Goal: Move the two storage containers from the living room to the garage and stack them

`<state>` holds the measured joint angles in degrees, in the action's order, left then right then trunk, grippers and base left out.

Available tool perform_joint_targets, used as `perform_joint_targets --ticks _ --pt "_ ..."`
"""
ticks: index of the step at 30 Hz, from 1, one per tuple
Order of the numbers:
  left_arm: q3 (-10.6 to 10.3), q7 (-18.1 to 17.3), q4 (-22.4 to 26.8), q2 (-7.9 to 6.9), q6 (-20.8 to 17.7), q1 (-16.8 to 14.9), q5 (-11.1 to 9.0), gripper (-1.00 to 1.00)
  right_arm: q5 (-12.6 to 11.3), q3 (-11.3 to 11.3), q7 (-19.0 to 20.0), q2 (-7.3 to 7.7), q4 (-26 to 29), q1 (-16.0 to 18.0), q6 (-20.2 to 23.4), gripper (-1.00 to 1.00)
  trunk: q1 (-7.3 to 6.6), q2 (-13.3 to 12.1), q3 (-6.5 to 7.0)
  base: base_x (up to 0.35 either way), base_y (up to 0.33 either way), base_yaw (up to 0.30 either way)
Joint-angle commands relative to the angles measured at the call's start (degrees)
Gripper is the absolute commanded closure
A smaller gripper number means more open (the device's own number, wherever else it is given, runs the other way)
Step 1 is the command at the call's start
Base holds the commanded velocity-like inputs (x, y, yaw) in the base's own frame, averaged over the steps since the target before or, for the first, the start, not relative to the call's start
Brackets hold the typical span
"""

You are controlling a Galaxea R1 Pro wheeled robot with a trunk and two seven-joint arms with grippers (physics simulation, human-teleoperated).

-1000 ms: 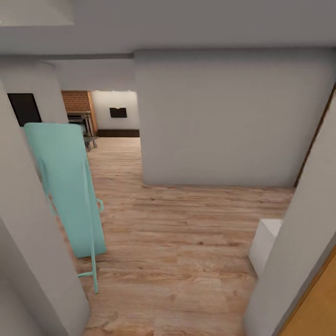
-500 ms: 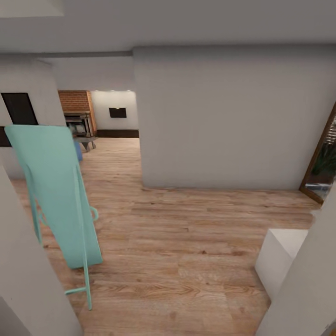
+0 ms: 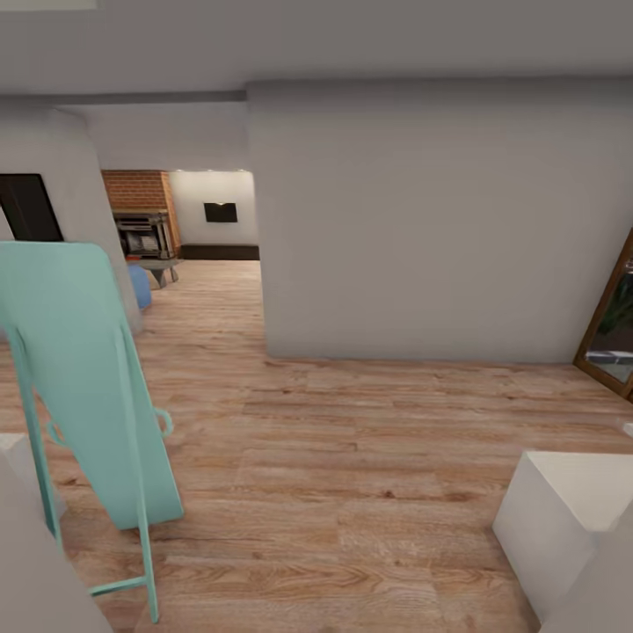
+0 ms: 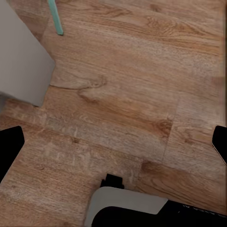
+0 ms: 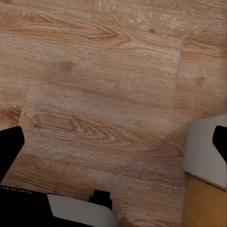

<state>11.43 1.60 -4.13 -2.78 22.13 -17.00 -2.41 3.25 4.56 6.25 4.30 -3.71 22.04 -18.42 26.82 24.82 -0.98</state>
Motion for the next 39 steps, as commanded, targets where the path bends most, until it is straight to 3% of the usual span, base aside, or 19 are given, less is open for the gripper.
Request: perform_joint_targets --ticks 1,25,39 --pt "0.00 -0.02 -0.26 0.08 0.41 -0.13 -0.23 -1.00 0.05 0.40 -0.01 0.00 -0.24 0.11 -0.41 -1.00 0.07 0.11 -0.10 0.325 0.000 0.000" --pt "0.00 0.24 -0.35 0.25 0.37 -0.14 -0.23 -1.00 0.01 0.36 -0.10 0.00 -0.24 0.11 -0.54 -1.00 0.07 0.11 -0.10 0.325 0.000 0.000" --pt "0.00 -6.29 -0.35 -0.24 0.29 -0.14 -0.23 -1.00 0.09 0.36 -0.64 0.01 -0.18 0.11 -0.56 -1.00 0.07 0.11 -0.10 0.325 0.000 0.000"
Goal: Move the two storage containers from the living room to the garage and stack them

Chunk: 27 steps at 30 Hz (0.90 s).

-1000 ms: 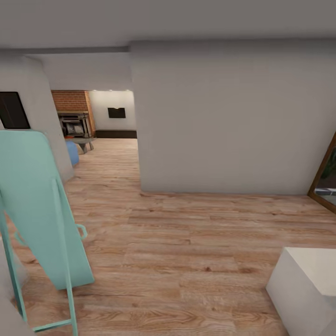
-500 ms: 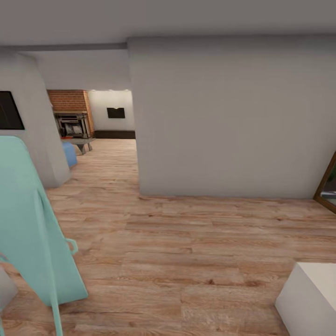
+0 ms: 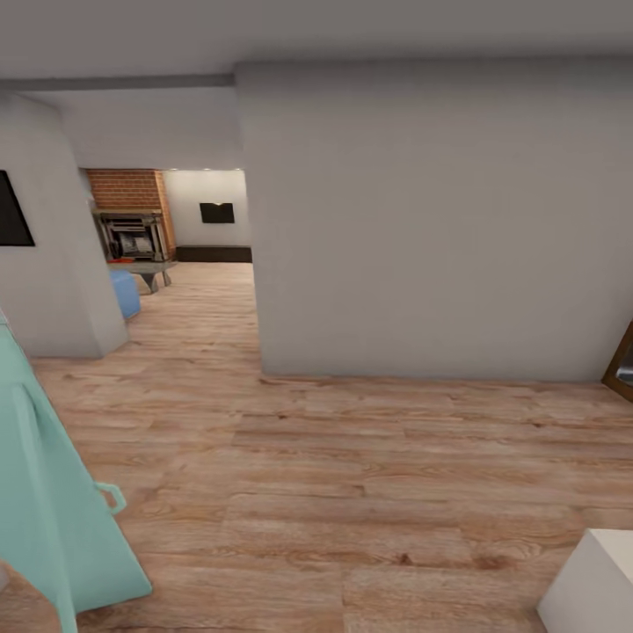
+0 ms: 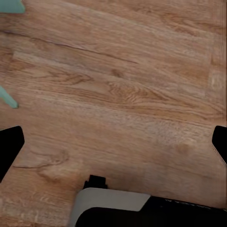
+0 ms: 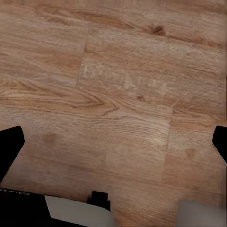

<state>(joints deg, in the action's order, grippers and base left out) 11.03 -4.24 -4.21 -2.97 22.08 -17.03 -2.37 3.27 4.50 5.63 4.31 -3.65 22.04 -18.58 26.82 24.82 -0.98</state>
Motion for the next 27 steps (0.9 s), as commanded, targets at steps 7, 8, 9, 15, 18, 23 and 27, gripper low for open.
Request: perform_joint_targets --ticks 7,8,9,15,18,23,27 --pt "0.40 0.22 -0.27 -0.10 0.33 -0.07 -0.26 -1.00 0.09 0.42 -0.25 0.00 -0.22 0.11 -0.41 -1.00 0.06 0.10 -0.10 0.326 0.000 0.000" --pt "0.40 0.44 -0.27 -0.10 0.33 -0.07 -0.26 -1.00 0.08 0.42 -0.25 0.00 -0.22 0.11 -0.41 -1.00 0.06 0.10 -0.10 0.325 0.000 0.000" --pt "0.40 0.55 -0.27 -0.10 0.33 -0.06 -0.26 -1.00 0.08 0.42 -0.26 0.00 -0.22 0.11 -0.41 -1.00 0.06 0.10 -0.10 0.325 0.000 0.000" --pt "0.40 1.22 -0.27 -0.02 0.33 -0.09 -0.26 -1.00 0.13 0.42 -0.26 0.00 -0.25 0.11 -0.46 -1.00 0.06 0.10 -0.10 0.326 0.000 0.000" --pt "0.40 1.25 -0.27 0.04 0.33 -0.11 -0.26 -1.00 0.15 0.42 -0.26 0.00 -0.26 0.11 -0.49 -1.00 0.06 0.10 -0.10 0.326 0.000 0.000" --pt "0.40 1.25 -0.27 0.07 0.33 -0.09 -0.26 -1.00 0.15 0.42 -0.28 0.00 -0.27 0.11 -0.50 -1.00 0.06 0.10 -0.10 0.326 0.000 0.019" --pt "0.40 1.26 -0.27 0.08 0.33 -0.08 -0.26 -1.00 0.14 0.42 -0.34 0.00 -0.25 0.11 -0.51 -1.00 0.06 0.10 -0.10 0.326 0.000 0.209"
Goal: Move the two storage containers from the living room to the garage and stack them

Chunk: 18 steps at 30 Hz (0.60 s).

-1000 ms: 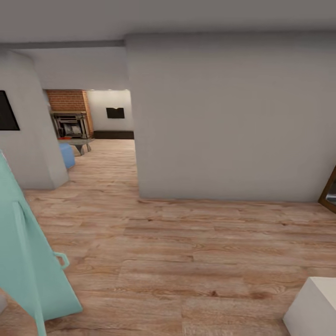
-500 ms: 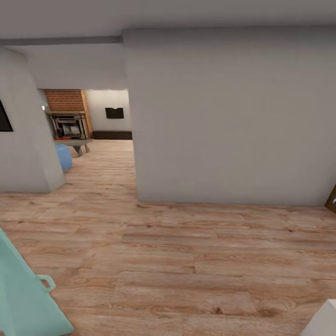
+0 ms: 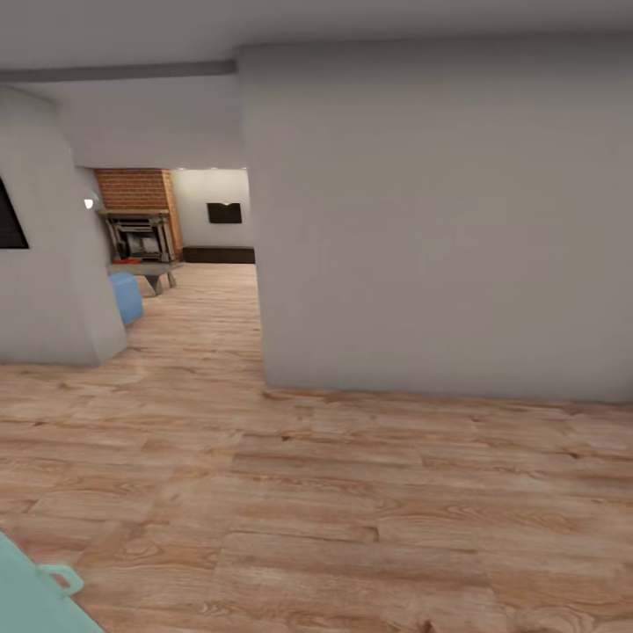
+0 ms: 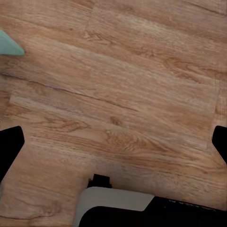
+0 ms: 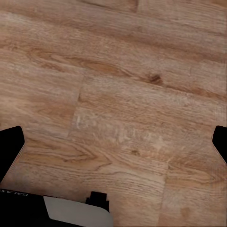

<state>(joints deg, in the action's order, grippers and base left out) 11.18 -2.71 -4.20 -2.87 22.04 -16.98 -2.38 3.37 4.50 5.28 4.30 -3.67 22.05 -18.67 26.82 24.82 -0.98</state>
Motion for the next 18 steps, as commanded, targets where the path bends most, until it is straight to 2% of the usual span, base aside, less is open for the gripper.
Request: perform_joint_targets --ticks 1,18 --pt "0.24 -0.28 -0.28 -0.02 0.37 -0.13 -0.25 -1.00 0.05 0.42 -0.01 0.01 -0.24 0.10 -0.41 -1.00 0.07 0.11 -0.10 0.326 0.000 0.271" --pt "0.24 -0.28 -0.28 0.06 0.37 -0.14 -0.25 -1.00 -0.01 0.42 -0.01 0.01 -0.24 0.10 -0.40 -1.00 0.07 0.11 -0.10 0.326 0.000 0.289"
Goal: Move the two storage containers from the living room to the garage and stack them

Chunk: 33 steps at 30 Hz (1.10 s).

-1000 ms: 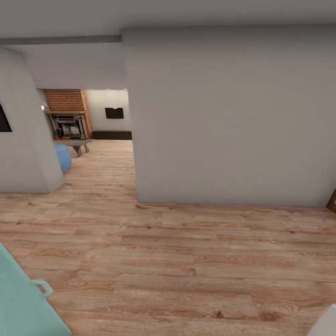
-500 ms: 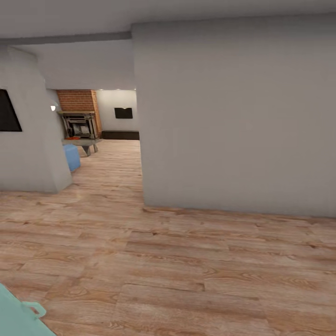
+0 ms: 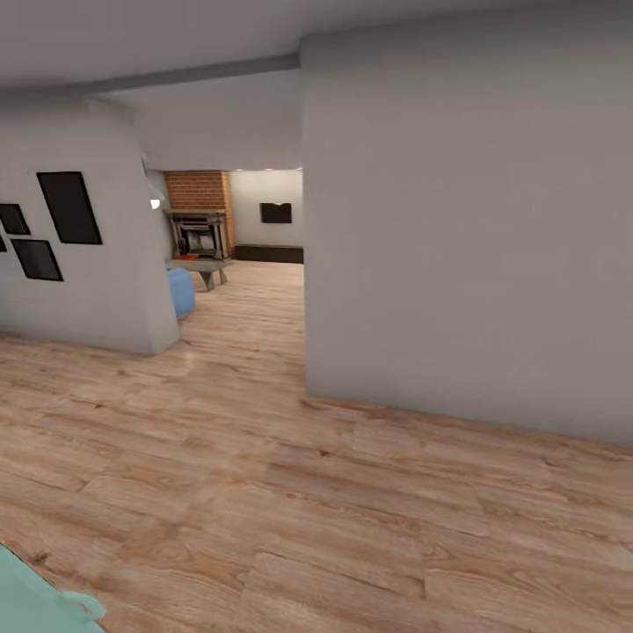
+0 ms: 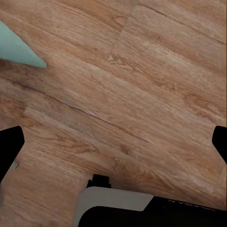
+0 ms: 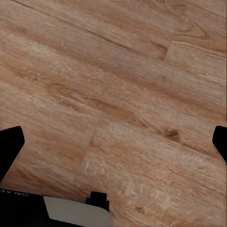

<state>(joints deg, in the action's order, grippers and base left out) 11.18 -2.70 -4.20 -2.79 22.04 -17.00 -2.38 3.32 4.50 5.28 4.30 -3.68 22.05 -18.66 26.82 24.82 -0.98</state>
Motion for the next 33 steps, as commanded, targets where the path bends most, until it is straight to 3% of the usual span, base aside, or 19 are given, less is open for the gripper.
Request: perform_joint_targets --ticks 1,33 --pt "0.24 -0.28 -0.28 -0.02 0.37 -0.12 -0.25 -1.00 0.04 0.42 0.00 0.01 -0.22 0.10 -0.41 -1.00 0.07 0.11 -0.10 0.326 0.000 0.267" --pt "0.24 -0.20 -0.28 0.30 0.37 -0.12 -0.25 -1.00 0.09 0.42 0.00 0.01 -0.23 0.10 -0.46 -1.00 0.07 0.11 -0.10 0.326 0.000 0.011"
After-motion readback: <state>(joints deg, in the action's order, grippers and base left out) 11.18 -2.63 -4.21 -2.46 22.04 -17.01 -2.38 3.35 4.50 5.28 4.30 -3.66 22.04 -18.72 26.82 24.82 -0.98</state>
